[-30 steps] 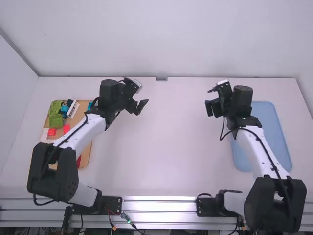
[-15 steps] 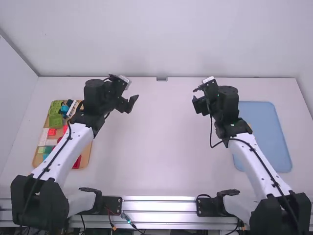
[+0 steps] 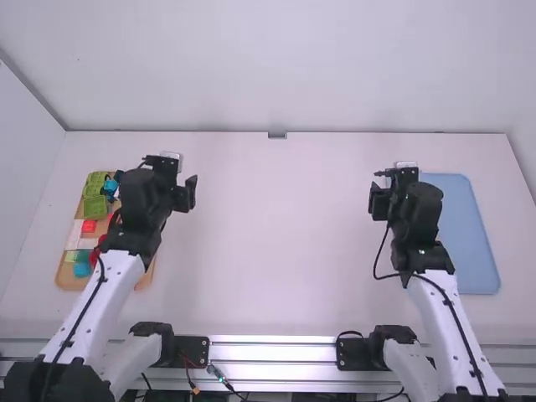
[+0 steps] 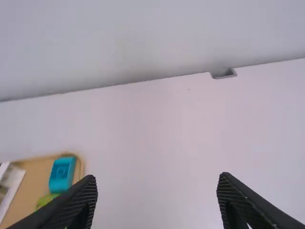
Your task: Assemble lego blocks to make yellow taxi
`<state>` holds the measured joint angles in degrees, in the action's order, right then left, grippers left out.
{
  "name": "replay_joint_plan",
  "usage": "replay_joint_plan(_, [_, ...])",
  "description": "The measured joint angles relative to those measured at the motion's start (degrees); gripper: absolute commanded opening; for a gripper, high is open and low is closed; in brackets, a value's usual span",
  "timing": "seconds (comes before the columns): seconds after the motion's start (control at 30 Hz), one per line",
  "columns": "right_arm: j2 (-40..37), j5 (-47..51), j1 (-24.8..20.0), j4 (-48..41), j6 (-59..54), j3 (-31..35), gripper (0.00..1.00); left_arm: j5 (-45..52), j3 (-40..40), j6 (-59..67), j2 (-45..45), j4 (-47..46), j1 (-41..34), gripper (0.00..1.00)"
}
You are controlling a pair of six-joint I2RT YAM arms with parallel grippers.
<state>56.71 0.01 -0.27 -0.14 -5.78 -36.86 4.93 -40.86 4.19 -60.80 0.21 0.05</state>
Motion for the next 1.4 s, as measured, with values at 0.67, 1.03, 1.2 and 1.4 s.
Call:
replay_joint_plan(0.67, [-25.99, 0.02, 0.15, -0.02, 5.40, 25.68, 0.18, -4.22, 25.86, -3.80, 26.25, -0.04, 0.00, 0.18])
replay_joint_plan(1.03, [-37.31, -0.11, 0.15, 0.37, 5.57, 36.20, 0.00, -4.66, 37.88, -3.82, 38.56, -0.22, 0.00, 0.00])
replay_joint_plan(1.2, [-42.29, -0.11, 0.15, 0.42, 5.64, 36.22, 0.00, -4.79, 40.35, -3.82, 43.23, 0.04, 0.00, 0.00])
replay_joint_plan(1.4, [-46.93, -0.04, 0.15, 0.44, 5.51, 36.22, 0.00, -4.79, 40.35, -3.85, 48.30, 0.04, 0.00, 0.00])
